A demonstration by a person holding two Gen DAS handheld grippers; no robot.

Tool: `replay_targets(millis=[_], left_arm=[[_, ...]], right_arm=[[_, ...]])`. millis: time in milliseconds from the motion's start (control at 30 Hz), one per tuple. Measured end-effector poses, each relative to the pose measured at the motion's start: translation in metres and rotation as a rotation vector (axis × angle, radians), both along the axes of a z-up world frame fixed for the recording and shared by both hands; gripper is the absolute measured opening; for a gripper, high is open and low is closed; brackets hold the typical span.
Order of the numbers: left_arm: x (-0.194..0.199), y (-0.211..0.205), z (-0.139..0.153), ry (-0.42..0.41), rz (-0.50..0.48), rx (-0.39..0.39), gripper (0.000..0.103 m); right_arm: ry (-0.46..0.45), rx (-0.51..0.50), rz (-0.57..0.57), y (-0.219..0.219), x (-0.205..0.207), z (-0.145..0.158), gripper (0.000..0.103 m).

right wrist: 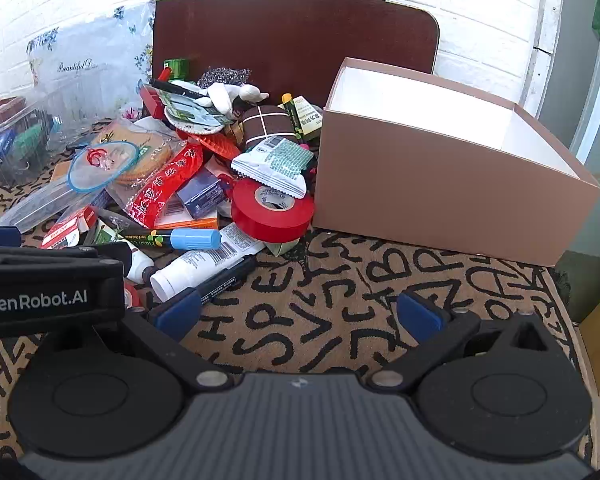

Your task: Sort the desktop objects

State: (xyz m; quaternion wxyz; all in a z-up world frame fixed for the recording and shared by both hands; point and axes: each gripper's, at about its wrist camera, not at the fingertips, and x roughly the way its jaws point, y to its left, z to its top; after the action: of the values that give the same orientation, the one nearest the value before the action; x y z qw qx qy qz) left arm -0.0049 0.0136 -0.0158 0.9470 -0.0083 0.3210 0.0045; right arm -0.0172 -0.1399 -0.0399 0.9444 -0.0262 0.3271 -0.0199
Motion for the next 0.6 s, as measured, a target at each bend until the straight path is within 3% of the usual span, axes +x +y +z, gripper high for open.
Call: replay_targets(millis=[600], left_arm=[[0.0039,-0.0030,-0.0045,0.024,-0.009,0.009,0.103]], right_arm=[[0.025,0.014,-0.003,-0.0024,0.0049,-0.0044,0.101]])
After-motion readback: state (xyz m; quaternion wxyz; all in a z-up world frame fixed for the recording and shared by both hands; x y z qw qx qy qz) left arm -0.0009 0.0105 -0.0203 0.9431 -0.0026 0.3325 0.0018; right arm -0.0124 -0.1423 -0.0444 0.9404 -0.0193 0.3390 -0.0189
